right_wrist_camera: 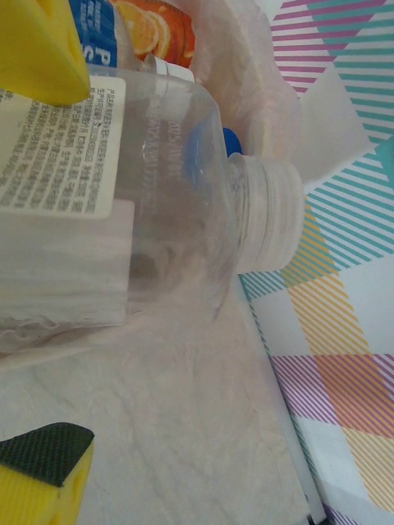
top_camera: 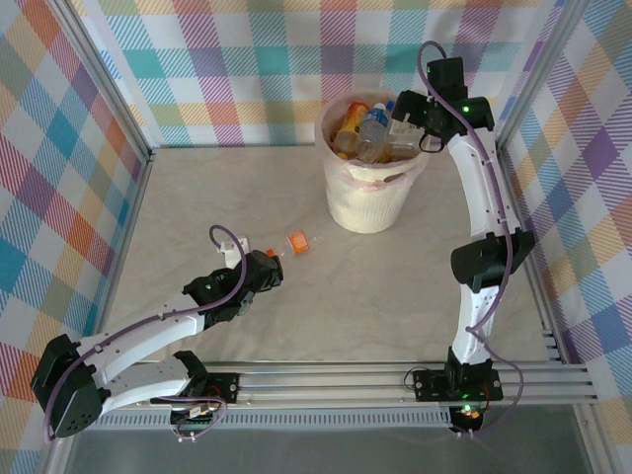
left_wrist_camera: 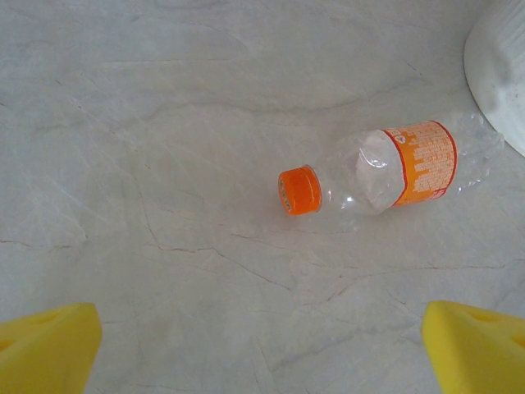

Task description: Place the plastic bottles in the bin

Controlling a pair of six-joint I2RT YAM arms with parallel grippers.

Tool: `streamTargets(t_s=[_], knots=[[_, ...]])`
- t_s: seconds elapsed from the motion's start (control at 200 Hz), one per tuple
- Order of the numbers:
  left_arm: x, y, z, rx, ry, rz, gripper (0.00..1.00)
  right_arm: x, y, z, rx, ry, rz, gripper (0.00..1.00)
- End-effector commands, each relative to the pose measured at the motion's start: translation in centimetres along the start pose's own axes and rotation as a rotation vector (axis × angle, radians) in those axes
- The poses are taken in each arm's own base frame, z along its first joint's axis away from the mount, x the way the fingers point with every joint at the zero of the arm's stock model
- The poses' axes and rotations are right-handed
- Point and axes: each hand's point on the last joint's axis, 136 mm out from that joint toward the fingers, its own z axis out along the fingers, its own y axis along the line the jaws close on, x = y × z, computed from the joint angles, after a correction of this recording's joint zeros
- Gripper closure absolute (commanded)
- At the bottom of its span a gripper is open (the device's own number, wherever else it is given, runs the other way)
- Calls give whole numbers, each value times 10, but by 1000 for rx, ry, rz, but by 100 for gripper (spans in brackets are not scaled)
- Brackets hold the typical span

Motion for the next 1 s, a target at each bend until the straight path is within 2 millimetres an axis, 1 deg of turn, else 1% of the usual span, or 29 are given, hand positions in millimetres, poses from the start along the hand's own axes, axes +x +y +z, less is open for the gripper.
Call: streamTargets(t_s=[0.0,0.06,0.1,0.275,0.4,0.465,0.565,0.61,0.67,0.865,1.0], knots=[[-7,3,-1,-12,-17,-19,0,0,0,11,-31,11,49,0],[-7,4,-2,-14,-17,-18,0,2,1,14,-44,16,51,0],[-7,4,-2,-15,-19,-17,0,2,2,16,-54,18,48,2],[-8,6,-3,-17,-23,-20,0,0,8,15,-87,8,19,18],[-8,6,-4,-16,-23,-21,0,-5,10,9,-97,-8,0,21],[-9,5,-4,-15,-24,-23,0,-9,9,3,-95,-24,-16,23],[-9,5,-4,-14,-26,-24,0,-14,10,-5,-101,-42,-46,31],[-9,4,-3,-12,-26,-24,0,-15,11,-8,-108,-44,-58,36],[-9,3,-3,-10,-25,-24,0,-15,13,-11,-116,-44,-72,41],[-10,2,-3,-9,-23,-24,0,-15,13,-20,-92,-48,-145,42],[-11,2,-3,-7,-26,-24,0,-7,17,-24,-52,-41,-220,42]])
